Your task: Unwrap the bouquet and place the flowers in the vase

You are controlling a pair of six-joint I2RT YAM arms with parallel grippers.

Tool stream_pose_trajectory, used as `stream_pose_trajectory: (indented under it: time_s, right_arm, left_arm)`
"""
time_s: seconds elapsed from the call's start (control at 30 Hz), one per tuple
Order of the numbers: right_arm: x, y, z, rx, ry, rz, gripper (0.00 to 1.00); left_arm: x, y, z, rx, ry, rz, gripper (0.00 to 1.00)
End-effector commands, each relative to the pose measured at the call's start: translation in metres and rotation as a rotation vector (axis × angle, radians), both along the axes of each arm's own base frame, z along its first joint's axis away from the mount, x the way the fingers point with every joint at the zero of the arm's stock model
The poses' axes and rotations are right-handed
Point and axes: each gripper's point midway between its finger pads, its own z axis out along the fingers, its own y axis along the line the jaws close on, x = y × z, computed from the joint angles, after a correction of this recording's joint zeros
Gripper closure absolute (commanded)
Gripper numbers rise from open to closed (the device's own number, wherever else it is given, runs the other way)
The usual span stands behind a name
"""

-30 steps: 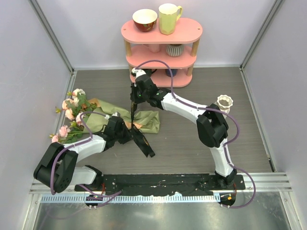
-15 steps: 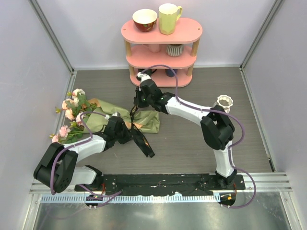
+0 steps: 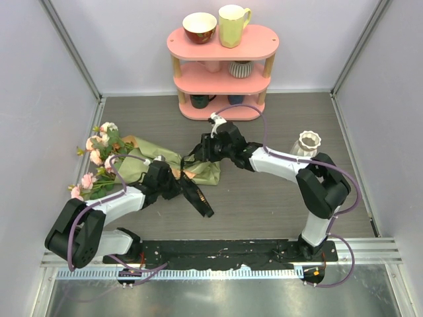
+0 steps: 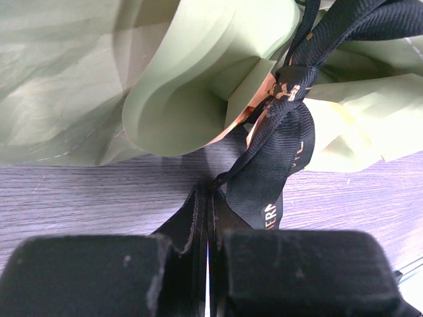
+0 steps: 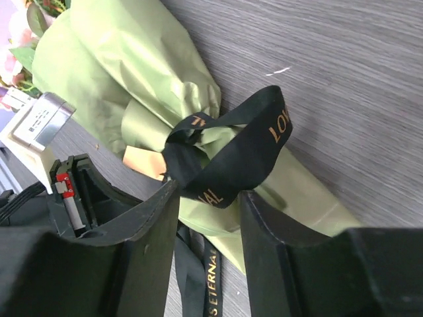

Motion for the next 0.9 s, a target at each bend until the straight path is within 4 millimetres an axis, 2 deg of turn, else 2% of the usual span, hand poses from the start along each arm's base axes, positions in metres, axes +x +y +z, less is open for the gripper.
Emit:
stream_pose_trajectory:
  time_s: [0.0, 0.13, 0.27, 0.33, 0.4, 0.47, 0.5, 0.6, 0.67, 0.7, 0.73, 0.8, 0.83, 0.87]
  right_arm:
    - [0.01, -0.001, 0.045, 0.184, -0.015, 0.001, 0.52]
    - [0.012, -0.012, 0.05, 0.207, -0.003, -0.031, 0.46]
    - [0.012, -0.025, 0.073, 0.243, -0.029, -0.057, 0.37]
    - [0.014, -0.03, 0.076, 0.234, -0.026, -0.074, 0.36]
    - [0.014, -0.031, 0.071, 0.204, -0.015, -0.067, 0.36]
    - [0.007, -0.019, 0.072, 0.222, 0.007, -0.006, 0.36]
    - [0.004, -0.012, 0.066, 0.223, 0.025, 0.017, 0.37]
    - [-0.017, 0.014, 0.064, 0.226, 0.034, 0.086, 0.42]
    - [-0.03, 0.027, 0.052, 0.209, 0.044, 0.108, 0.51]
    - [-0.032, 0.03, 0.05, 0.213, 0.047, 0.109, 0.54]
    - [-0.035, 0.033, 0.039, 0.206, 0.068, 0.11, 0.65]
    - [-0.042, 0.04, 0.037, 0.24, 0.086, 0.128, 0.73]
    - [-0.046, 0.041, 0.03, 0.237, 0.101, 0.131, 0.79]
    - [-0.049, 0.041, 0.027, 0.238, 0.105, 0.133, 0.81]
  left_arm:
    - [-0.01, 0.009, -0.009, 0.036, 0.033, 0.001, 1.0]
    - [-0.01, 0.008, -0.008, 0.031, 0.033, -0.003, 1.0]
    - [-0.009, 0.004, -0.005, 0.019, 0.028, -0.014, 1.0]
    - [-0.009, 0.003, -0.005, 0.013, 0.028, -0.023, 1.0]
    - [-0.009, 0.001, -0.002, 0.003, 0.024, -0.031, 1.0]
    - [-0.011, -0.002, 0.002, -0.014, 0.027, -0.044, 1.0]
    - [-0.012, -0.003, 0.006, -0.02, 0.028, -0.052, 1.0]
    - [-0.017, -0.002, 0.012, -0.017, 0.044, -0.059, 1.0]
    - [-0.019, 0.0, 0.022, -0.013, 0.035, -0.063, 1.0]
    - [-0.016, -0.002, 0.03, -0.018, 0.021, -0.065, 1.0]
    - [-0.014, -0.002, 0.04, -0.025, -0.005, -0.066, 1.0]
    - [-0.011, -0.003, 0.054, -0.028, -0.027, -0.07, 1.0]
    - [-0.009, -0.003, 0.062, -0.035, -0.049, -0.07, 1.0]
    - [-0.007, -0.004, 0.07, -0.039, -0.066, -0.07, 1.0]
